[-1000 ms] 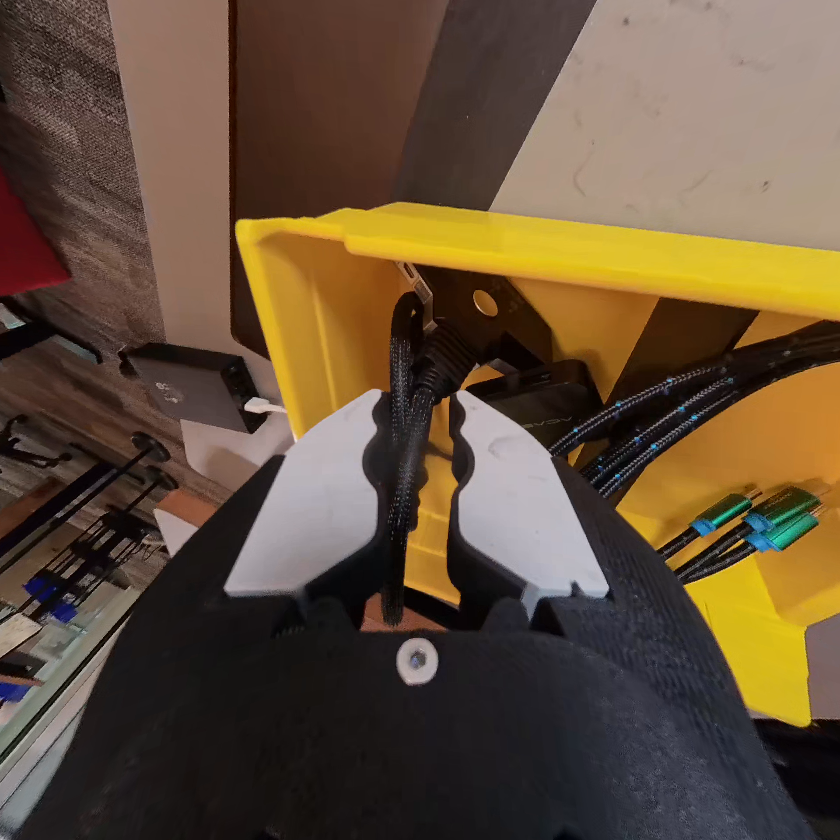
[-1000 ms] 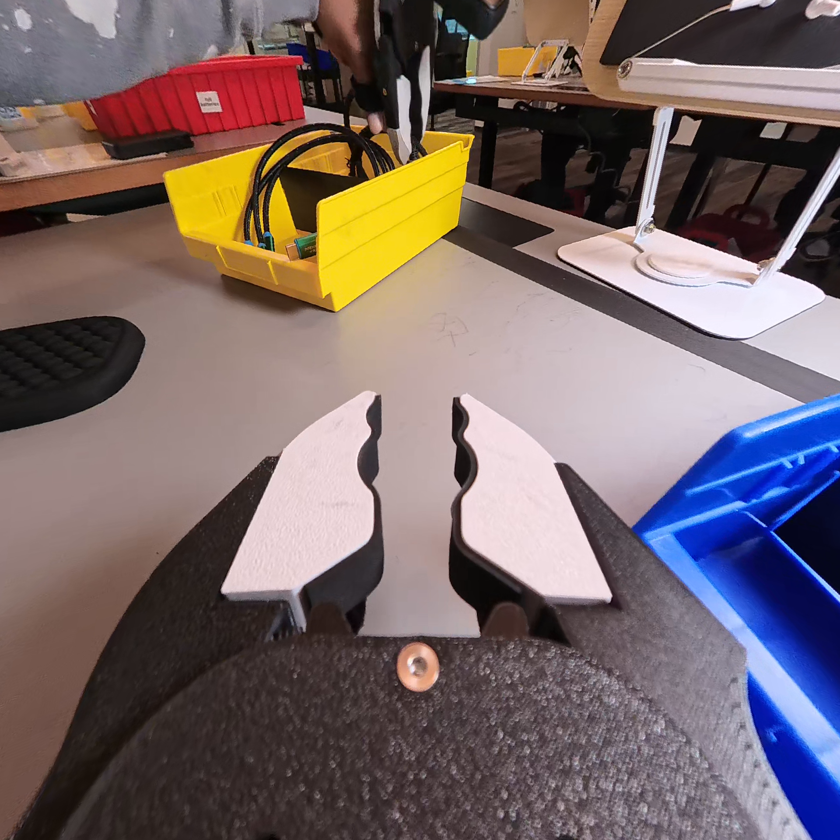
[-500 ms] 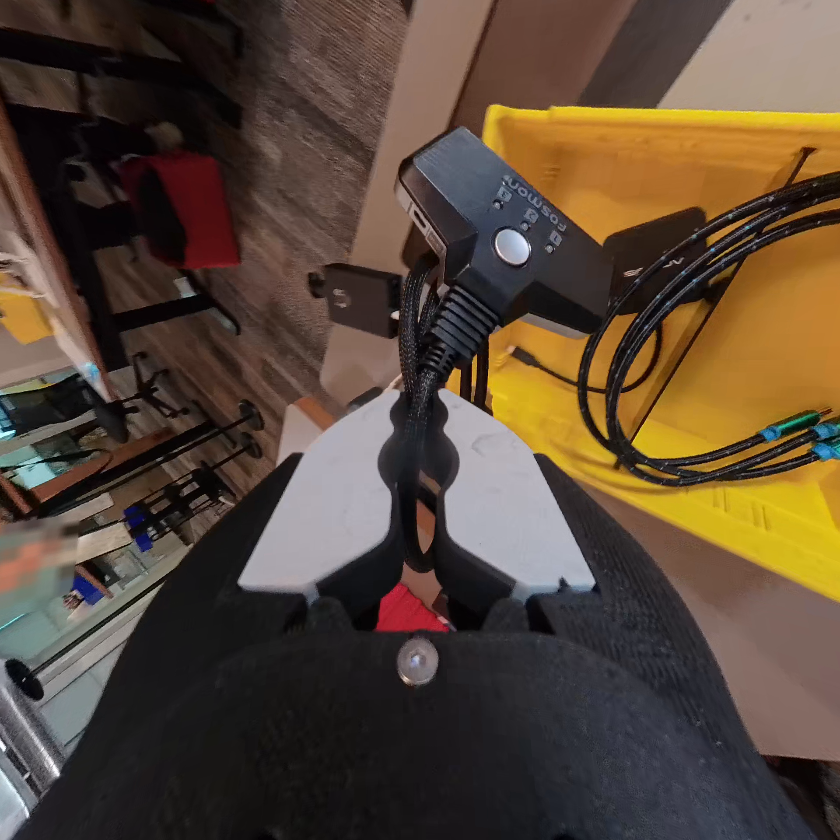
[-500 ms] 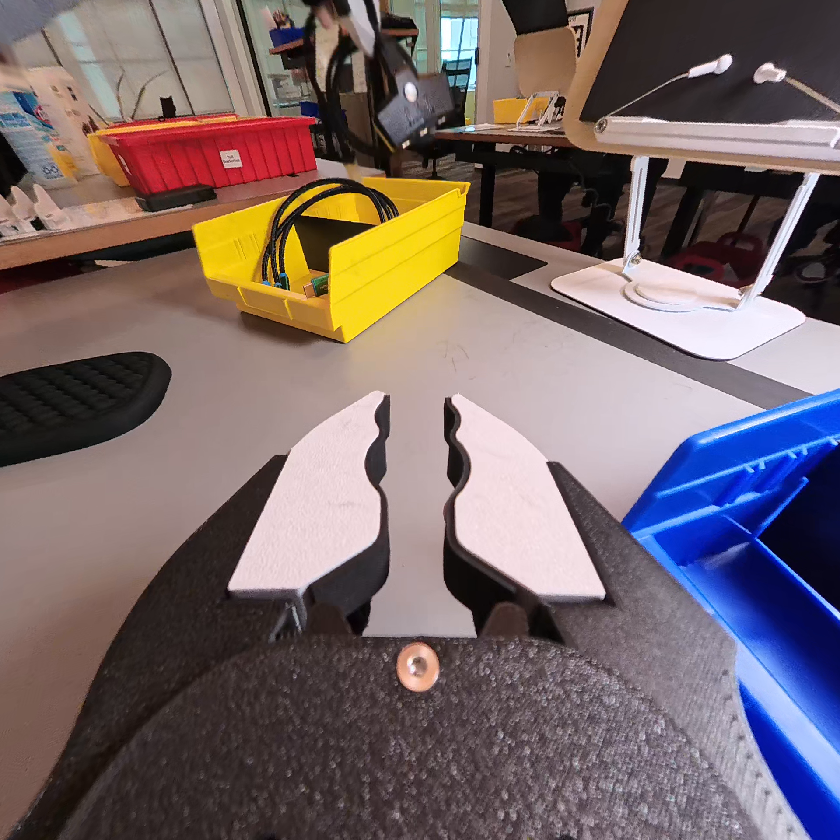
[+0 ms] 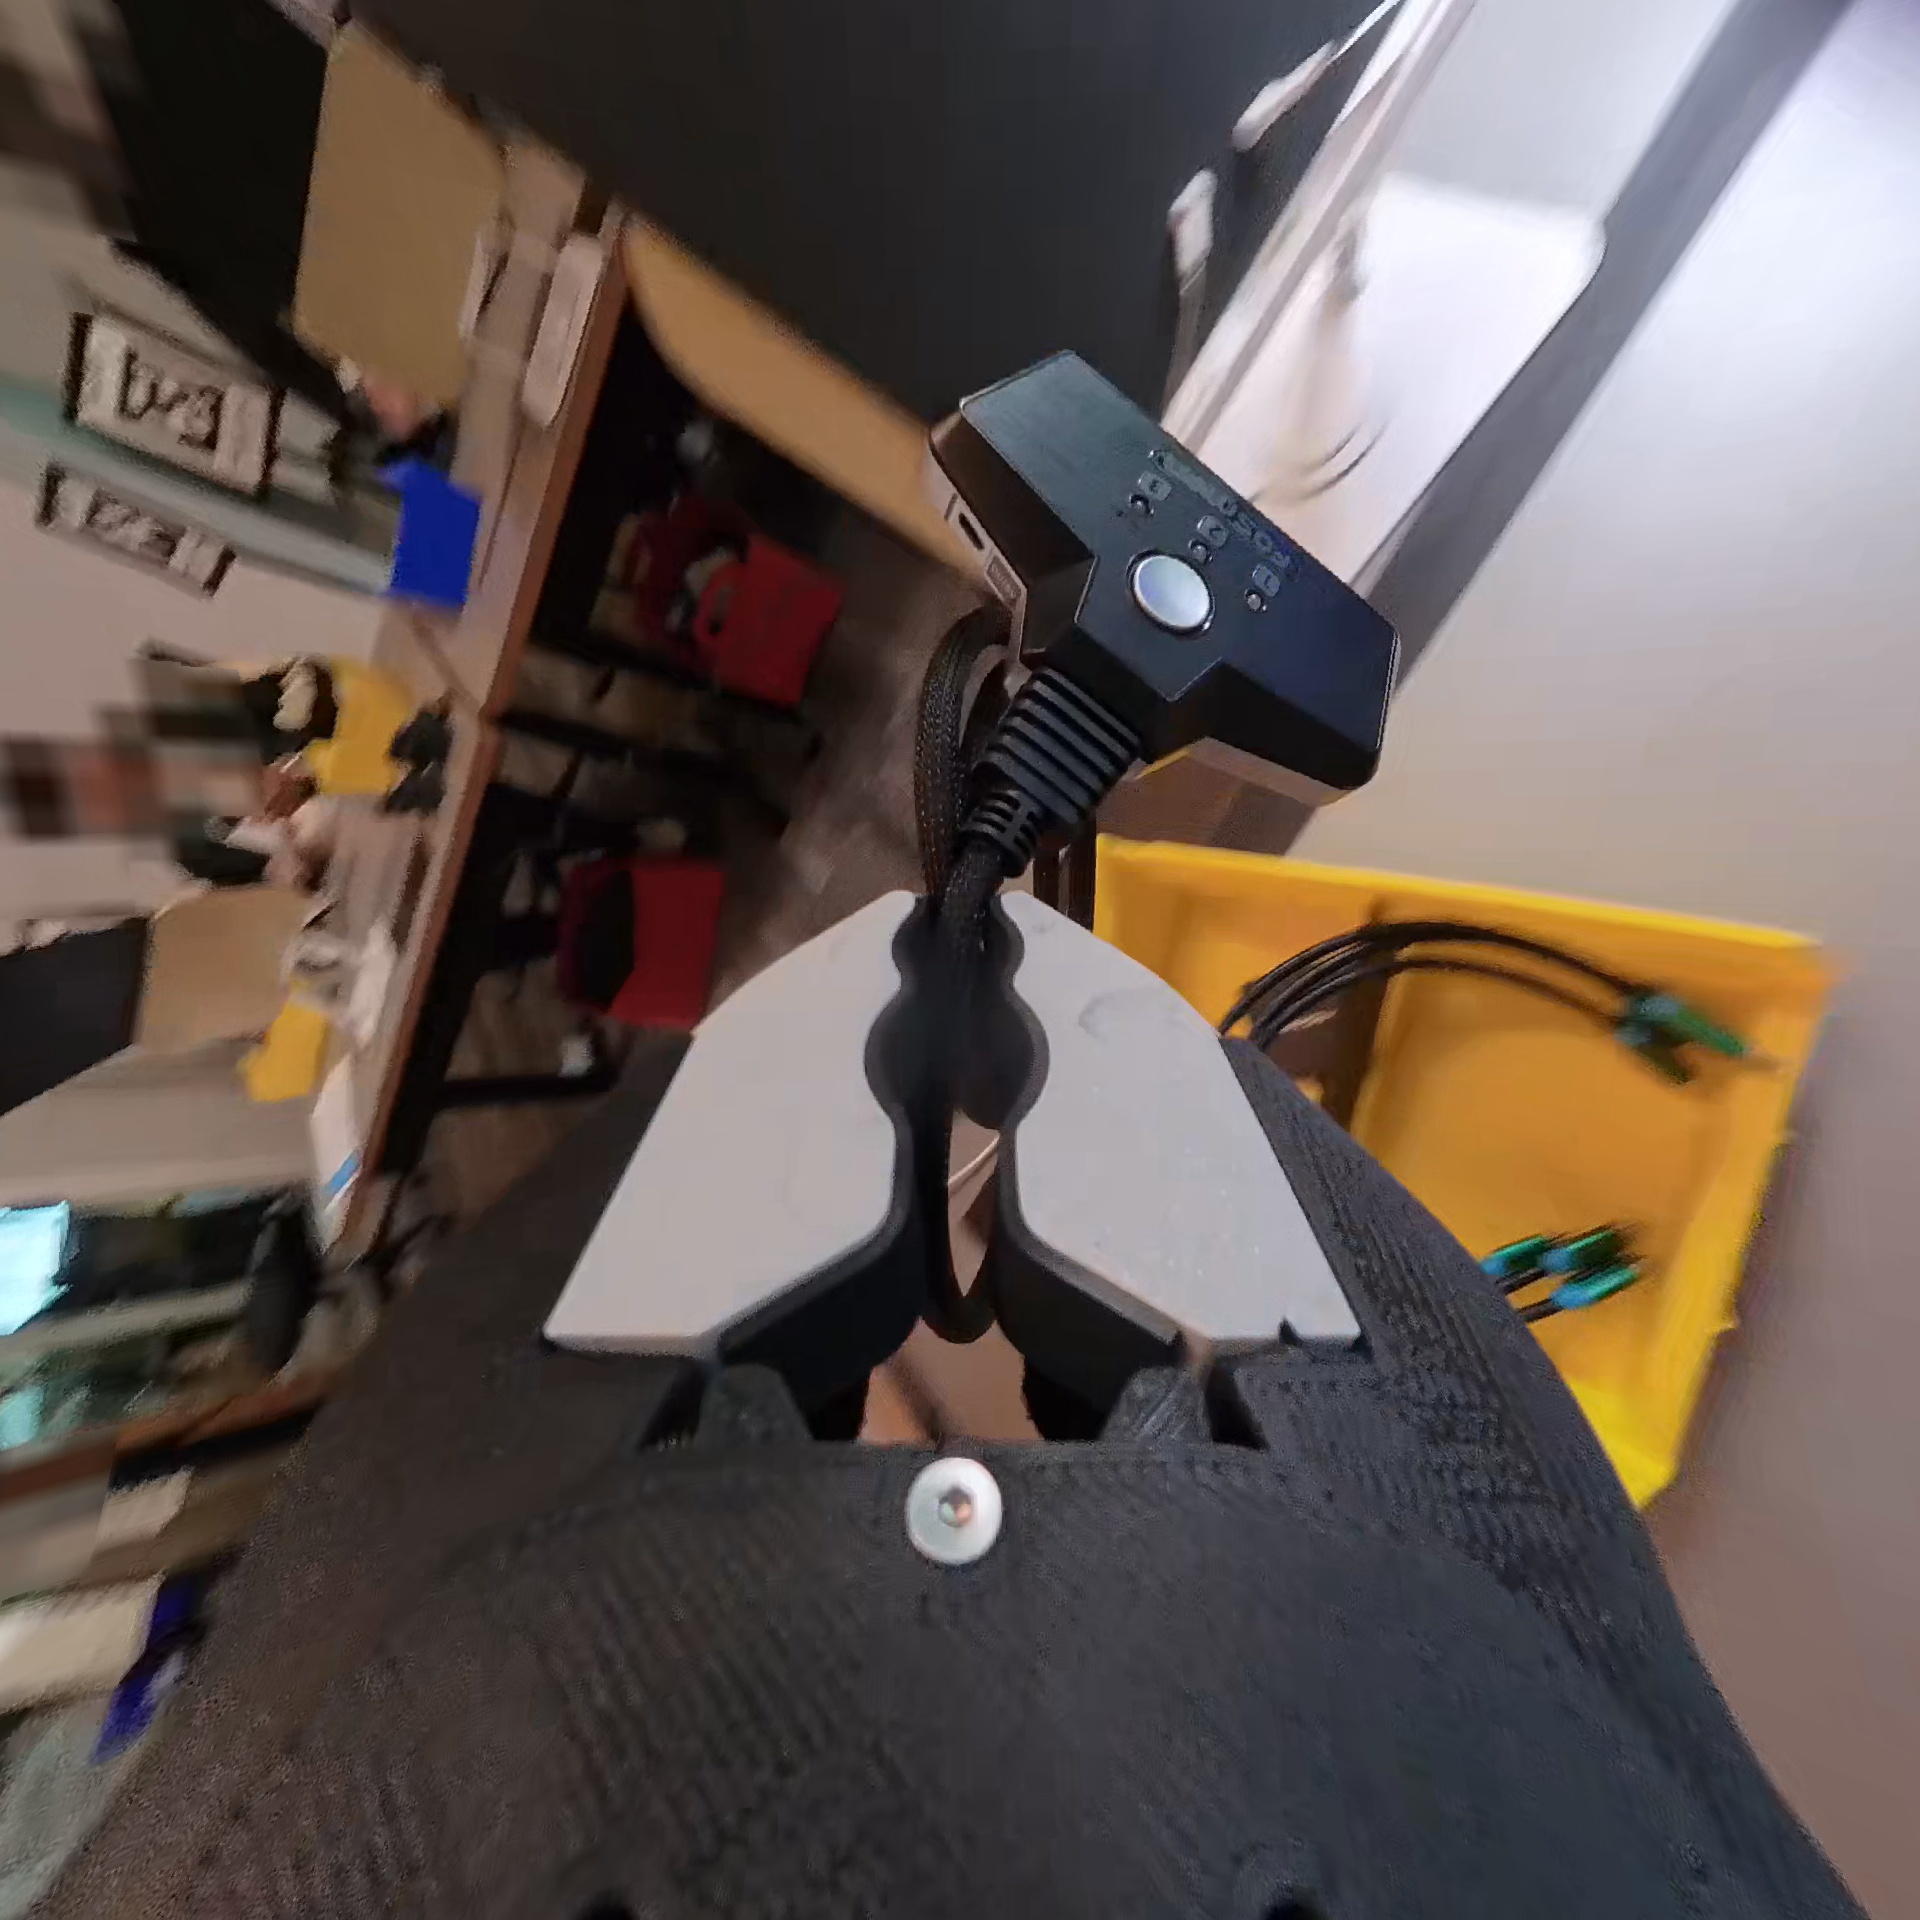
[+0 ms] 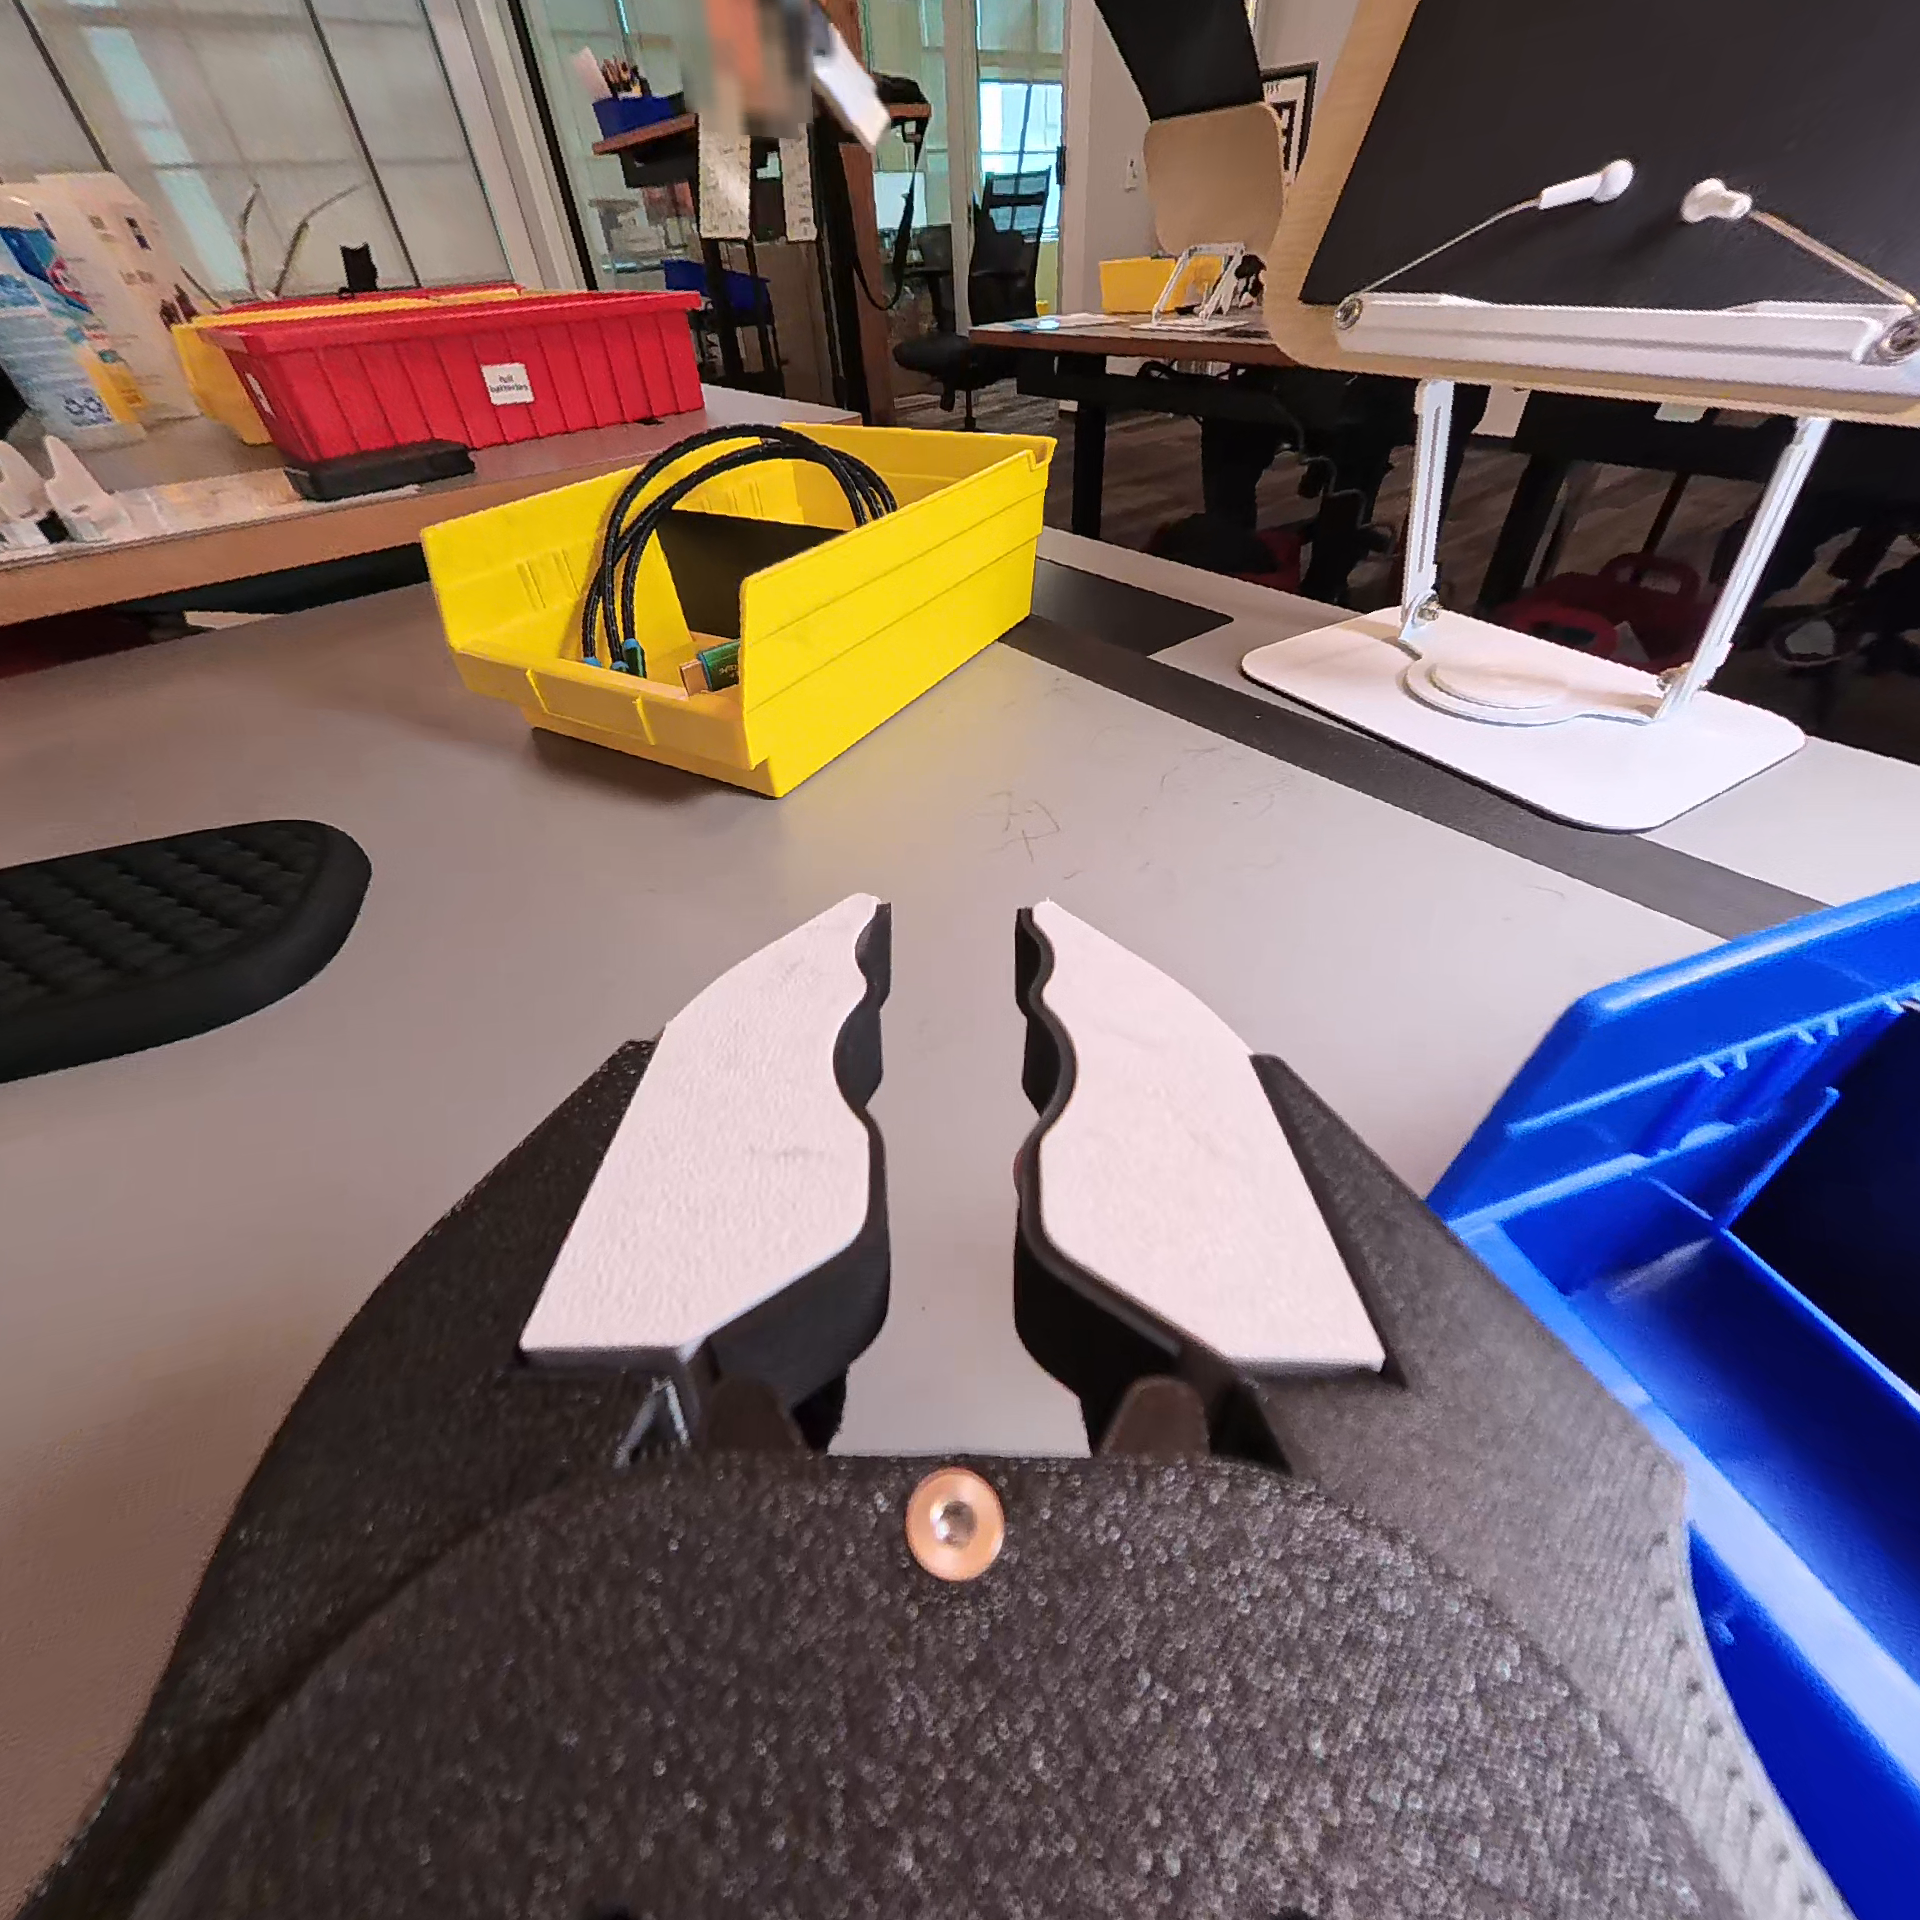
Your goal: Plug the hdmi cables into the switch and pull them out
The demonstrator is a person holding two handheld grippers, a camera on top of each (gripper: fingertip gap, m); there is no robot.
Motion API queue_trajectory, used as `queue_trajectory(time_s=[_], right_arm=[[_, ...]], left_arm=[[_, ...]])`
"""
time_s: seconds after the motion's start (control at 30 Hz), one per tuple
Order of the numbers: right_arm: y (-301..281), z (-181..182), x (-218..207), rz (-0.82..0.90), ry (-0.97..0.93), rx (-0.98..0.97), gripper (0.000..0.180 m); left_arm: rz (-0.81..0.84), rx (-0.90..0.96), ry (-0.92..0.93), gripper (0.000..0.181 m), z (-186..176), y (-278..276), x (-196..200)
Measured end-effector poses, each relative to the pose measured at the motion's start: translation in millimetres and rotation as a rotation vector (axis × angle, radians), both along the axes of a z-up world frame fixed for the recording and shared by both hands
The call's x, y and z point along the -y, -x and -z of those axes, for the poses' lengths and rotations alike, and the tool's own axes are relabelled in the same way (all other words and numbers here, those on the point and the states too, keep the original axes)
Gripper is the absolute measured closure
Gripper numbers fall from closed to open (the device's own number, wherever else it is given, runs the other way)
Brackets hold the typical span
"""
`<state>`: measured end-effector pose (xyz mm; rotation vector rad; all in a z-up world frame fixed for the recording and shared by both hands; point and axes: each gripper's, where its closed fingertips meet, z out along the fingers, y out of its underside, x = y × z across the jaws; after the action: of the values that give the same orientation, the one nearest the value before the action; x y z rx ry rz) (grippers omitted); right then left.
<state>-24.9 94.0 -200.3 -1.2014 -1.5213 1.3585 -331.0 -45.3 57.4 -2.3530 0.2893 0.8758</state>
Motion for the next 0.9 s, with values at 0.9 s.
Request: queue_trajectory(time_s=[0.9], right_arm=[[-72.9, -16.5, 122.6, -0.859, 0.085, 0.375, 0.141]], left_arm=[[1.082, 0.553, 0.484, 0.167, 210.7, -350.4, -51.6]])
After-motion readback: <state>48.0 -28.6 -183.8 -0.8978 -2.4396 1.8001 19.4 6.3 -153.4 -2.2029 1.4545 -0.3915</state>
